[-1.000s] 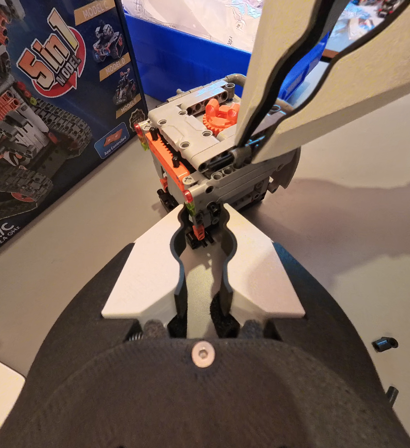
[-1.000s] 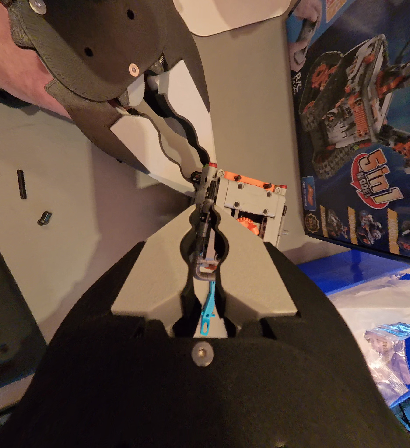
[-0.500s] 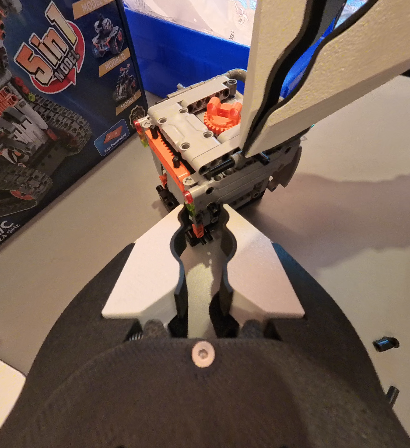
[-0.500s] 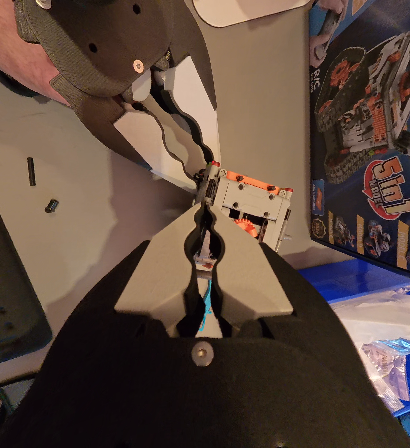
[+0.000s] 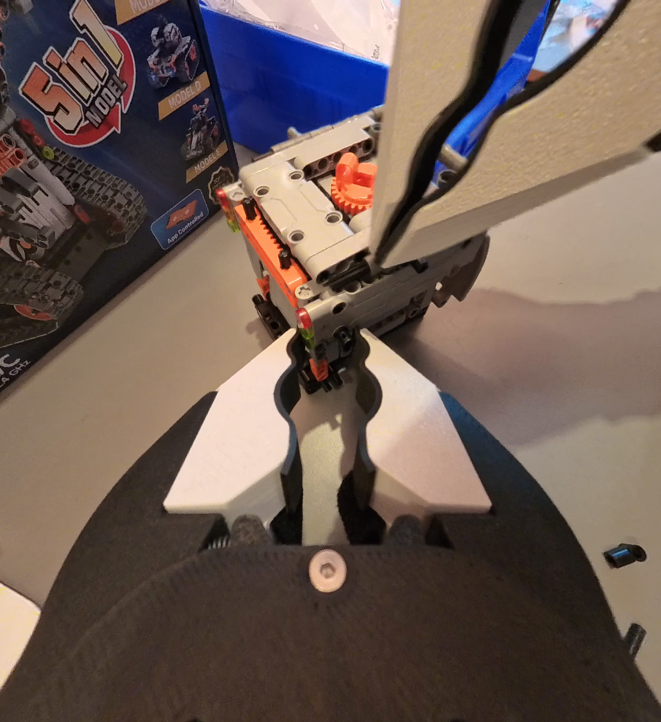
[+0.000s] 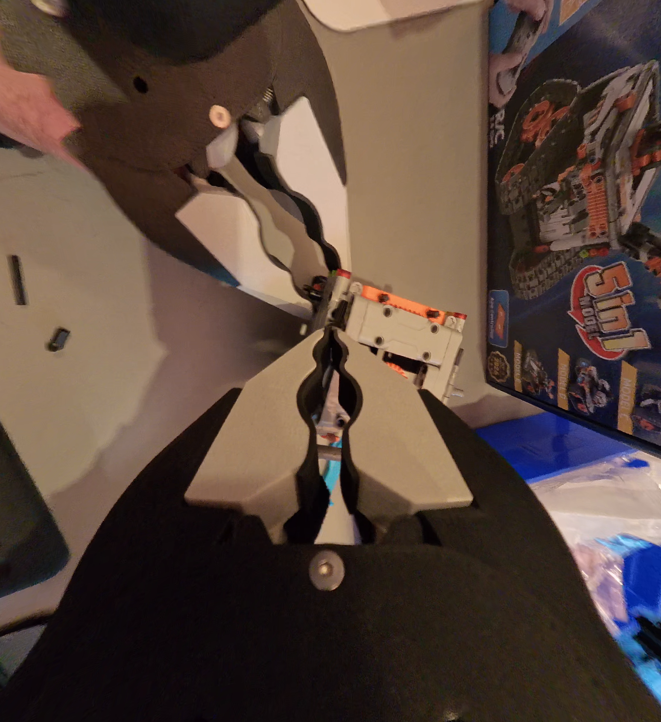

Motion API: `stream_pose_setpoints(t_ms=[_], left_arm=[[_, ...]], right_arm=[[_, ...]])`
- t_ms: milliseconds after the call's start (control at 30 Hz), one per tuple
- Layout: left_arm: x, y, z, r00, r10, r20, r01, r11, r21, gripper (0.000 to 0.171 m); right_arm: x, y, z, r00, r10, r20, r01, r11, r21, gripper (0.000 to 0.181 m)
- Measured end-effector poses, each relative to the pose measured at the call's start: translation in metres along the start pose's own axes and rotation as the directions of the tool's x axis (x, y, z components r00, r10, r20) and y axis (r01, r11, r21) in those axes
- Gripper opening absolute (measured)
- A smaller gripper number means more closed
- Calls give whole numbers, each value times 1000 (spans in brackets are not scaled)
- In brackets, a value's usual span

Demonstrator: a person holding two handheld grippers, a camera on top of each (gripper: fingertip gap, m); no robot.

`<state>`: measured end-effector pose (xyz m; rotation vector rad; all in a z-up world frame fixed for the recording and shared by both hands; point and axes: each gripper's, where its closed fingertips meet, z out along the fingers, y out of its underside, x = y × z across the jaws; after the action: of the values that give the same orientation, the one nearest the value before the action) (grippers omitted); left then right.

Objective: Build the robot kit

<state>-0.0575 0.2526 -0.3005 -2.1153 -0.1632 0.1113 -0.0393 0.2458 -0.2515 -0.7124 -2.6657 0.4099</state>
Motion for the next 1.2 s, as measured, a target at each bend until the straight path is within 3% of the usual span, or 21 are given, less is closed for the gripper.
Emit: stream_pose_setpoints(t_ms=[167, 1200], left_arm=[[-1, -2, -1, 1000, -10, -7, 10, 1000, 13, 20], [1, -1, 2, 1000, -9, -9, 9, 1000, 2, 20]], right_arm=[[0, 13, -16, 996, 90, 21, -91, 994, 53, 0], [-5, 25, -12, 999, 43, 19, -44, 998, 44, 0]])
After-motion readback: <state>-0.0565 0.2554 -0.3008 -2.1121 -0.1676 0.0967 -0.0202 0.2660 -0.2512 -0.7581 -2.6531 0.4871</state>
